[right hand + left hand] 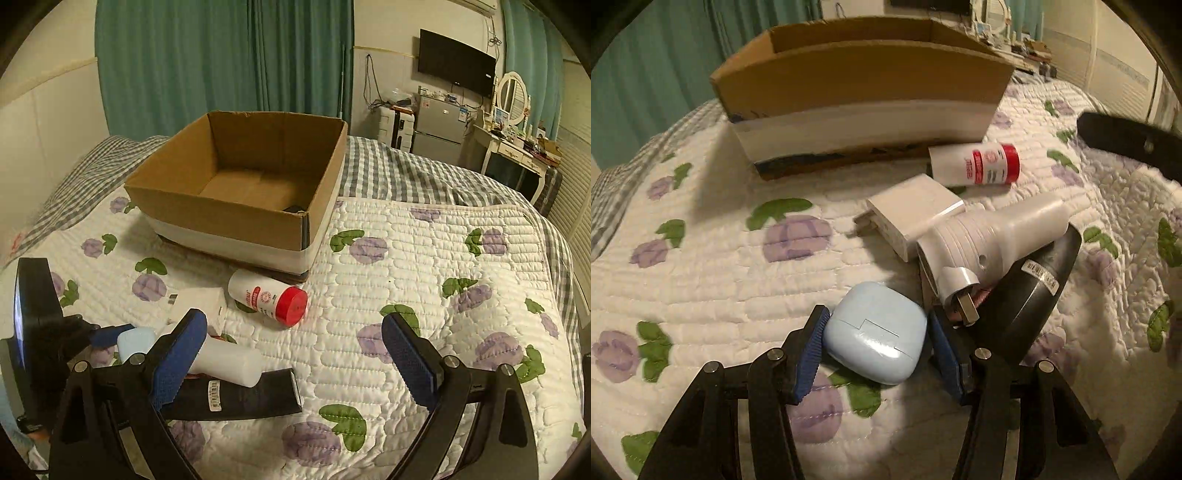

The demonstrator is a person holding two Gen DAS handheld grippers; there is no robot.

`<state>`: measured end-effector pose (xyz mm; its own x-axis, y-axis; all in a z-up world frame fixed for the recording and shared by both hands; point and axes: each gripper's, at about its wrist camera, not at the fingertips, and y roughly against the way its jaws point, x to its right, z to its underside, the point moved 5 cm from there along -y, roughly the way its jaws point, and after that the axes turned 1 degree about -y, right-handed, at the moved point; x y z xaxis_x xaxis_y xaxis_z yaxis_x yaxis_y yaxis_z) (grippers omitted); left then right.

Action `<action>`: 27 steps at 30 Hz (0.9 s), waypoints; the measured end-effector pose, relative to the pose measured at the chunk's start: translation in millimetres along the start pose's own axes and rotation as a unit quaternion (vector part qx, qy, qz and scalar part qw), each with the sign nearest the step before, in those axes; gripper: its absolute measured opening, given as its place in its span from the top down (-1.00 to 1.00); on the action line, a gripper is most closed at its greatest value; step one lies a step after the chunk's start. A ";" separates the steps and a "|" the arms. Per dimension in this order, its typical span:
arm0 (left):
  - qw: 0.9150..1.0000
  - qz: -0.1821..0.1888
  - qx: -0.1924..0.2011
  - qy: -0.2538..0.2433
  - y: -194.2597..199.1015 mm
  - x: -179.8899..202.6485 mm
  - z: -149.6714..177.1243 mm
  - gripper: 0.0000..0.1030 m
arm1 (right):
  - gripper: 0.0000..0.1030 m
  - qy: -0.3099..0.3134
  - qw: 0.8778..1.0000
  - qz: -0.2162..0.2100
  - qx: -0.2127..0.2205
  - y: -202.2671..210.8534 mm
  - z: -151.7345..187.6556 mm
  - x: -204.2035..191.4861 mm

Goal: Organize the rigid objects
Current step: 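Grasp the blue earbud case with the left tool while the right tool grasps the white hair dryer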

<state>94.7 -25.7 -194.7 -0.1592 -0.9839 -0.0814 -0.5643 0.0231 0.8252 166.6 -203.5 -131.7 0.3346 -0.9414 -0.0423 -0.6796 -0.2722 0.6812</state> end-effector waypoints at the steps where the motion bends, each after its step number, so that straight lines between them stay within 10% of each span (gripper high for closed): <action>1: 1.000 -0.003 0.010 0.008 6.3 -4.3 -2.5 -0.09 | -0.87 0.003 1.000 -0.003 0.001 0.1 0.1 -1.3; 13: 0.993 -0.039 0.045 0.101 38.8 -58.7 -8.0 -0.09 | -0.86 0.153 0.985 -0.047 -0.065 -27.8 23.3 -58.2; 22: 0.992 -0.020 0.052 0.111 42.9 -60.5 -8.2 -0.09 | -0.49 0.237 0.961 -0.058 -0.129 -74.4 45.5 -96.6; 27: 0.991 -0.018 0.054 0.123 45.1 -64.3 -8.2 -0.09 | 0.16 0.244 0.957 -0.079 -0.134 -76.2 53.5 -112.9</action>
<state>86.1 37.2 -147.7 0.0569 -0.9976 0.0406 -0.6521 -0.0063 0.7581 145.7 -87.1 -217.9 0.7287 -0.6699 0.1423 -0.4259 -0.2806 0.8602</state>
